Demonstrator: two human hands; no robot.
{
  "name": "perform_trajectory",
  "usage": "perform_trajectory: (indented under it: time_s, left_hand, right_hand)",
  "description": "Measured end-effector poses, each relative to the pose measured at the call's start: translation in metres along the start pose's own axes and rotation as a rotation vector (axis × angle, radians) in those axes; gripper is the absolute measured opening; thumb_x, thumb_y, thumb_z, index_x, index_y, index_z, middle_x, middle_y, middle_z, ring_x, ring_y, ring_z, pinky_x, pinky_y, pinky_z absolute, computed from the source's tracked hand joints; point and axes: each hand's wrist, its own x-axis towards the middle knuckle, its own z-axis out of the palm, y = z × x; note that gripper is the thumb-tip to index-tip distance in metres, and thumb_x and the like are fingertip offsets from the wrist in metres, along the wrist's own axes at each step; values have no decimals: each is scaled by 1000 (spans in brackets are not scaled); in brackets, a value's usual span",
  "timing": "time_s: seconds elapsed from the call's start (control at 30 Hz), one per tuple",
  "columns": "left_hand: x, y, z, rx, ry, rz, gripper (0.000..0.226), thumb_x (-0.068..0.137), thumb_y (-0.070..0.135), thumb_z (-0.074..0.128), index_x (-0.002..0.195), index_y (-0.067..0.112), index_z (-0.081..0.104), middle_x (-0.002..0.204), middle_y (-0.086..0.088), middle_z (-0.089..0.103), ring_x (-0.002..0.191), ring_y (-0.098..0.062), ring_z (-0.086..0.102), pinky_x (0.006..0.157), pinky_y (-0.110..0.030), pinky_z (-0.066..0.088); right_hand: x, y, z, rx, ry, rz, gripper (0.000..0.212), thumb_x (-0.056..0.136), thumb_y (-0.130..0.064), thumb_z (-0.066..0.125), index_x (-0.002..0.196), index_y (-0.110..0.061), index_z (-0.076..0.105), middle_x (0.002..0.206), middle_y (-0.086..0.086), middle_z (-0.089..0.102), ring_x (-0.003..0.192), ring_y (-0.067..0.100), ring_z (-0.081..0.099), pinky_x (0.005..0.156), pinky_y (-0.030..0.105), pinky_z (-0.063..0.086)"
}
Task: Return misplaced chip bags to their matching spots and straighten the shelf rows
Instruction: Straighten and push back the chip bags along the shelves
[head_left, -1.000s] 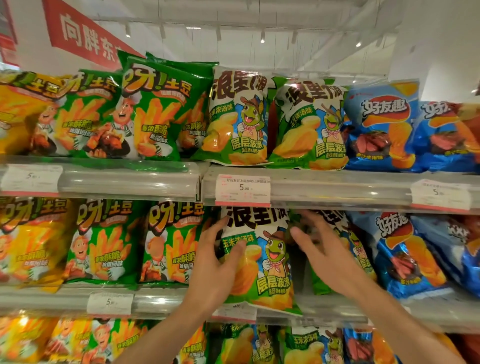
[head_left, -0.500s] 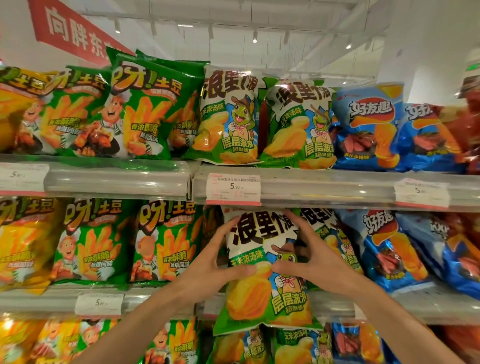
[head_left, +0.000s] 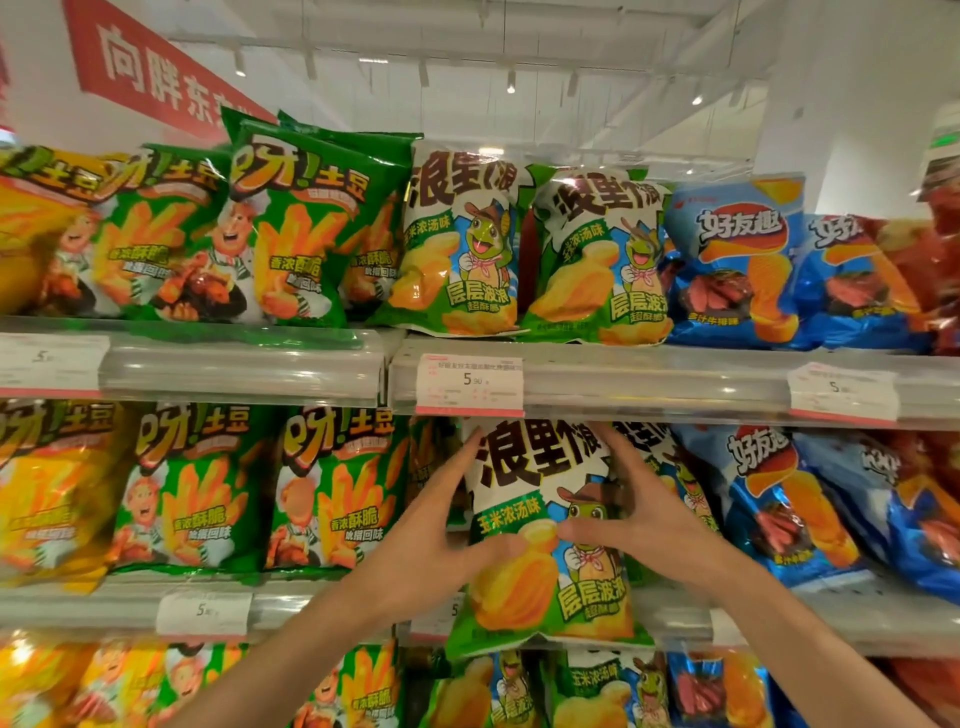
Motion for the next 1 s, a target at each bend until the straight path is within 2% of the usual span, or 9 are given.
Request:
perform_trajectory:
  time_s: [0.1,0.23,0.33,0.47,0.5,0.57,0.67,0.77,1.0]
  left_hand:
    - [-16,-7,-17,500,251,129,67,95,39,59,151,45,23,144,22,34,126,6,42,94,-19,50]
    - [-20,-34,-49,1037,447,406,44,95,25,51,137,12,53,140,-5,49,130,-24,45,103,-44,42]
    - [-16,-43,-61,1183,505,310,49,96,30,48,142,12,48,150,-11,42,142,-31,34,114,-50,30]
    - [-10,-61,-71,1287,467,159,58,101,41,35,154,19,29,163,-7,22,153,-23,9,121,-51,16]
    - [-9,-67,-72,1297,449,144,59,102,43,32,155,20,26,164,-6,17,153,-23,6,122,-51,14]
    - [-8,-73,-71,1306,427,129,60,102,45,28,156,20,23,165,-6,14,153,-23,4,122,-51,13]
    - [-6,-75,-70,1291,427,129,60,102,45,27,156,19,23,165,-7,14,153,-24,4,122,-52,12]
    - [-5,-76,-69,1291,428,135,60,102,44,28,156,19,22,165,-7,12,153,-25,3,122,-52,12]
    - [-5,-78,-76,1299,409,153,62,103,45,30,158,22,14,166,-6,6,153,-24,-1,121,-52,12]
  right_hand:
    - [12,-4,3,-2,64,27,127,49,-52,96,151,-47,21,145,-14,48,128,5,53,107,45,48]
    - [36,-12,20,-66,106,50,102,61,-42,93,143,-36,32,128,-13,59,119,4,58,106,36,46]
    - [52,-16,33,-146,154,68,91,69,-38,90,141,-30,34,130,-8,56,121,13,55,105,33,45]
    - [52,-20,48,-320,87,2,92,84,-30,79,151,-37,16,151,-10,24,103,-18,43,96,9,34]
    - [50,-19,51,-398,97,-30,94,85,-35,77,153,-39,12,156,-12,11,109,-21,38,101,12,29]
    - [46,-12,58,-581,205,-102,94,84,-56,70,155,-39,11,160,-4,0,141,5,26,115,29,21]
    - [44,-3,75,-888,389,-163,92,85,-81,39,157,-28,17,162,15,10,150,37,8,123,52,10]
    - [43,-4,98,-1055,371,-237,87,92,-77,21,158,-21,20,162,21,20,151,39,14,122,58,8]
    - [56,11,118,-1210,164,-295,74,99,-68,18,159,-25,17,166,15,3,154,34,-3,118,66,9]
